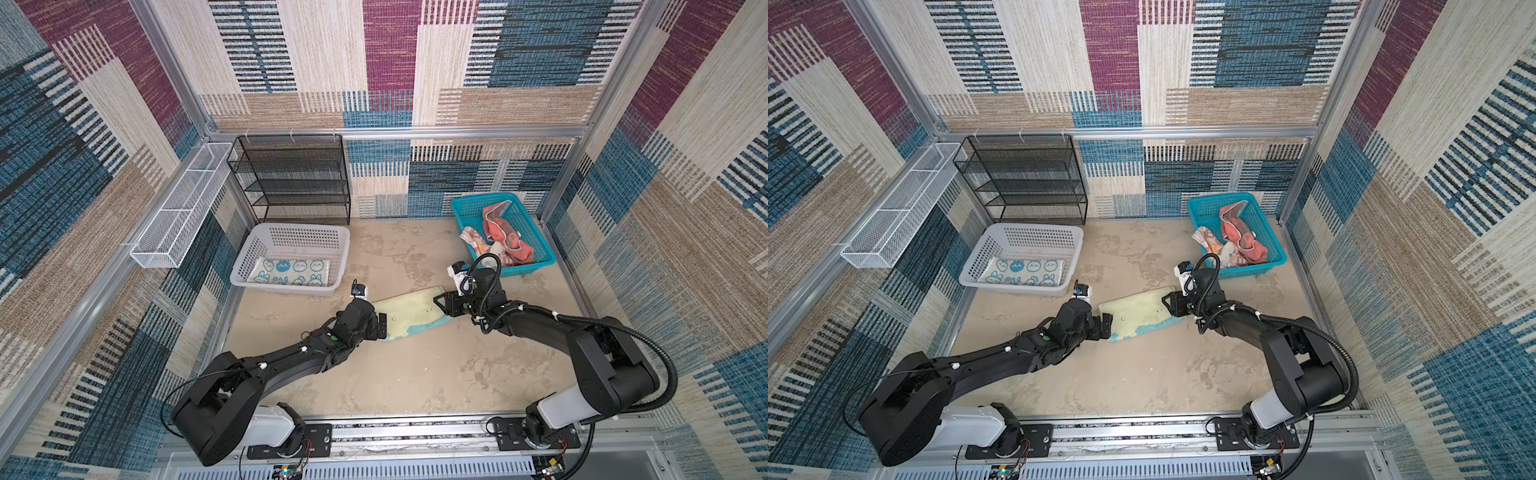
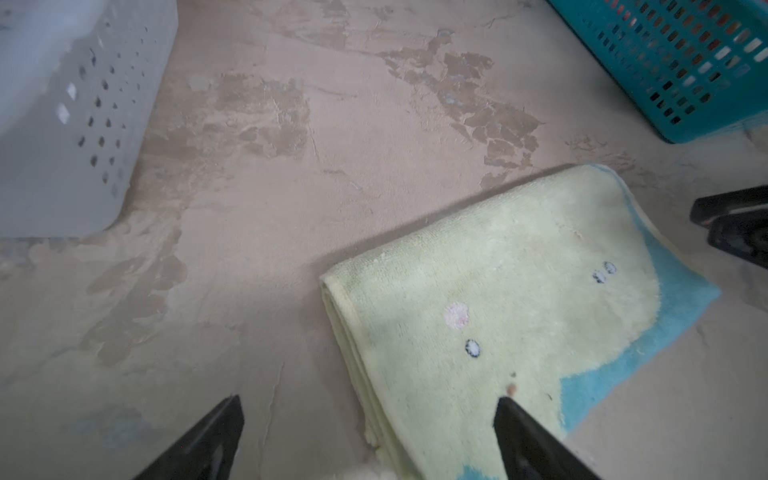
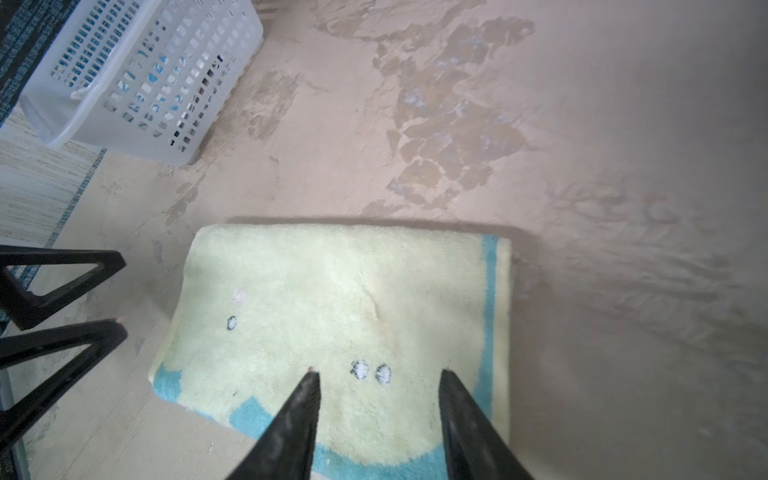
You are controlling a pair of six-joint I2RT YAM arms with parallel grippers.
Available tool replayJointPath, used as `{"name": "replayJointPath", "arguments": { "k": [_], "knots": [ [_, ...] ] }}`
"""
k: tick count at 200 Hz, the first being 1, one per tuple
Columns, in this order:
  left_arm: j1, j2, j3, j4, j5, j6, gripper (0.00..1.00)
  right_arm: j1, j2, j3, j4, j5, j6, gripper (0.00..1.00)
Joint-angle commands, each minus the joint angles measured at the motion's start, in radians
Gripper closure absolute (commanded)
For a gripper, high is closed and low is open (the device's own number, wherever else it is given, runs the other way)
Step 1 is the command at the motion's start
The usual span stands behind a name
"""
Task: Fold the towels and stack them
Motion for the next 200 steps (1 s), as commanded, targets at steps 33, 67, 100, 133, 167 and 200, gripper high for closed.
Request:
{"name": "replayJointPath", "arguments": {
  "k": [33, 67, 100, 133, 167, 200],
  "knots": [
    [0.040, 0.116, 0.028, -0.033, 0.145, -0.135, 0.03, 0.005, 0.110, 0.028, 0.072, -0.035, 0.048, 0.51],
    [0.041, 0.205, 0.032, 0.044, 0.224, -0.157, 0.10, 0.006, 0.145, 0.036, 0.077, -0.044, 0.047, 0.52],
    [0.041, 0.290, 0.061, 0.099, 0.303, -0.170, 0.29, 0.006, 0.157, 0.036, 0.076, -0.049, 0.044, 0.53],
    [0.042, 0.329, 0.074, 0.123, 0.351, -0.173, 0.57, 0.007, 0.169, 0.040, 0.087, -0.057, 0.044, 0.53],
    [0.041, 0.340, 0.109, 0.096, 0.329, -0.158, 1.00, 0.007, 0.177, 0.045, 0.092, -0.062, 0.041, 0.53],
    [0.043, 0.339, 0.233, -0.088, 0.226, -0.090, 1.00, 0.007, 0.148, 0.042, 0.096, -0.036, 0.019, 0.52]
  ]
}}
